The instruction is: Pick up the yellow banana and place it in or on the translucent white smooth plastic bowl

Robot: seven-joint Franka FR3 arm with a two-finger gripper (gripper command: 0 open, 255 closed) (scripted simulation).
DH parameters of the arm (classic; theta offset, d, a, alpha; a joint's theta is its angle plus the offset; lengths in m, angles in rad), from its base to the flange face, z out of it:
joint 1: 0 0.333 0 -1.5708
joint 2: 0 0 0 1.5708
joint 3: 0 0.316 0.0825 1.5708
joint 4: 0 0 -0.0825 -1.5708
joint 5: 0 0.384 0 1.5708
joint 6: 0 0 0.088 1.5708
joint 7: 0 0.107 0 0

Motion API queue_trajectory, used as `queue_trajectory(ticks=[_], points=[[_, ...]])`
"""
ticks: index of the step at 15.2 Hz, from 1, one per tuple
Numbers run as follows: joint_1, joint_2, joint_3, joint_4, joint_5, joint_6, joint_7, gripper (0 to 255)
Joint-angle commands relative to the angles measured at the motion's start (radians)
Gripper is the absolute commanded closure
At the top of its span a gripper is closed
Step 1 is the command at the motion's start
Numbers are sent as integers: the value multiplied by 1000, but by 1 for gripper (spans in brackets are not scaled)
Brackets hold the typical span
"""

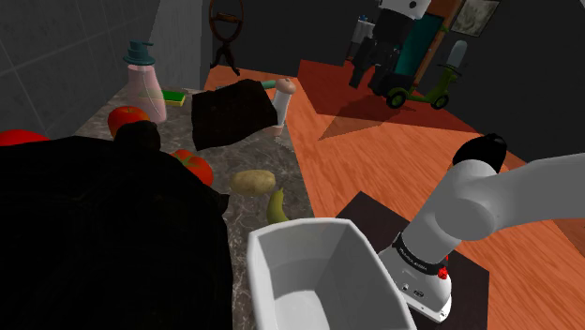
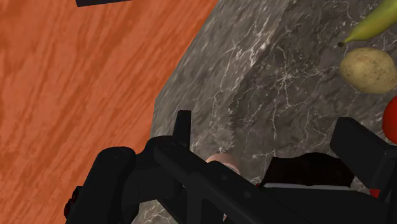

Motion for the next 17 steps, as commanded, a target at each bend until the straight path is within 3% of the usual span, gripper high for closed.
queue_trajectory(ticks=[1, 9, 17], points=[[0, 0, 0, 0, 0, 0, 0, 0], [62, -72, 171, -183, 92, 135, 142, 0], [143, -54, 364, -295, 200, 294, 289, 0]])
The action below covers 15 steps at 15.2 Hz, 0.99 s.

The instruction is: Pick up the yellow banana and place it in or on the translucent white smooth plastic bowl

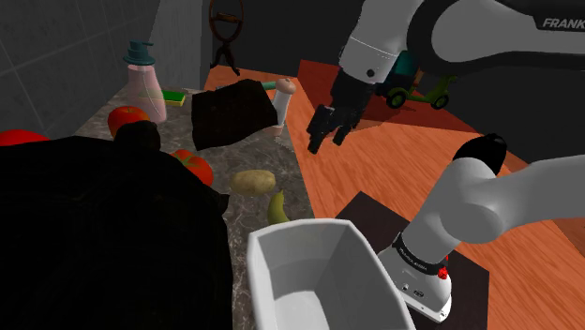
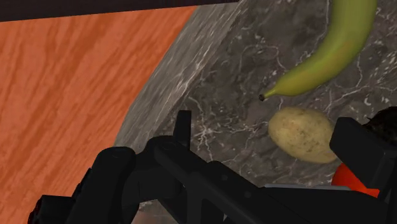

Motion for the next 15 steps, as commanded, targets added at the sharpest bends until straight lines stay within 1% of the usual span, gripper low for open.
queue_trajectory(ticks=[1, 7, 11, 12, 15], points=[[19, 16, 51, -25, 27, 49, 37, 0], [64, 112, 215, -48, 95, 191, 154, 0], [70, 209, 335, -36, 118, 293, 239, 0], [69, 227, 355, -32, 119, 310, 254, 0], [63, 256, 375, -54, 123, 360, 255, 0]])
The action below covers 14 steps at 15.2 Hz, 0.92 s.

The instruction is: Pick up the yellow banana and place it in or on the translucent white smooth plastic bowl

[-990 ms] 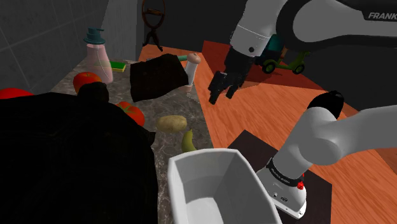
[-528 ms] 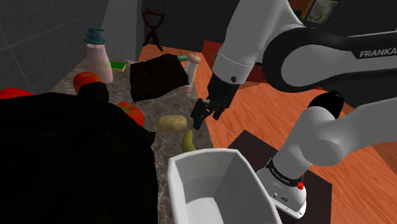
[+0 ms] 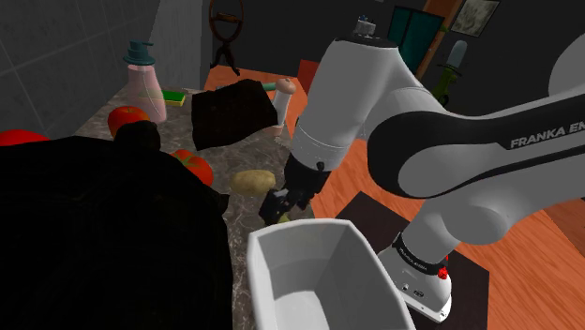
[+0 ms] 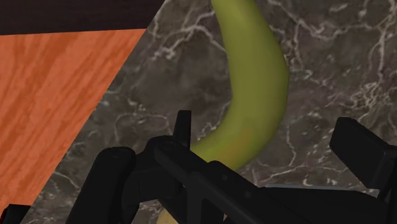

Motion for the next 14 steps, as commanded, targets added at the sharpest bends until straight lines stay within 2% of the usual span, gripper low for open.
queue_trajectory(ticks=[1, 5, 12, 13, 14], points=[[-4, 22, 16, -11, 2, 34, 5, 0], [-14, 62, 40, -33, 5, 97, 9, 0], [-14, 62, 40, -33, 5, 97, 9, 0], [-14, 62, 40, -33, 5, 96, 9, 255], [-14, 62, 40, -33, 5, 96, 9, 255]])
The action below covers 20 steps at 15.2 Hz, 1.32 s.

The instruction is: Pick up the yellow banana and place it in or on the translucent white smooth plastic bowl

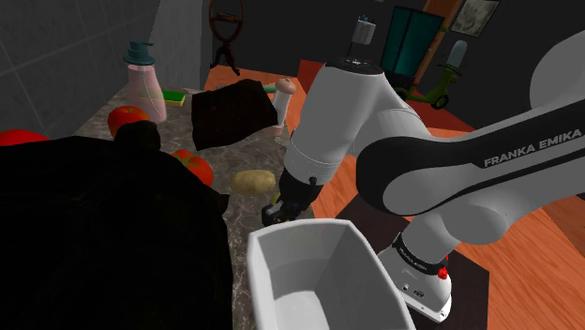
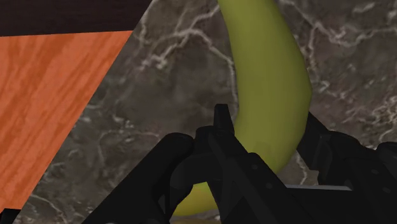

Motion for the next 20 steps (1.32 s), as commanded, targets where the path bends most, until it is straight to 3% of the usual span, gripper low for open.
queue_trajectory(ticks=[1, 8, 20], points=[[0, 0, 0, 0, 0, 0, 0, 255], [0, 0, 0, 0, 0, 0, 0, 255], [9, -92, -71, 102, -24, -194, -8, 255]])
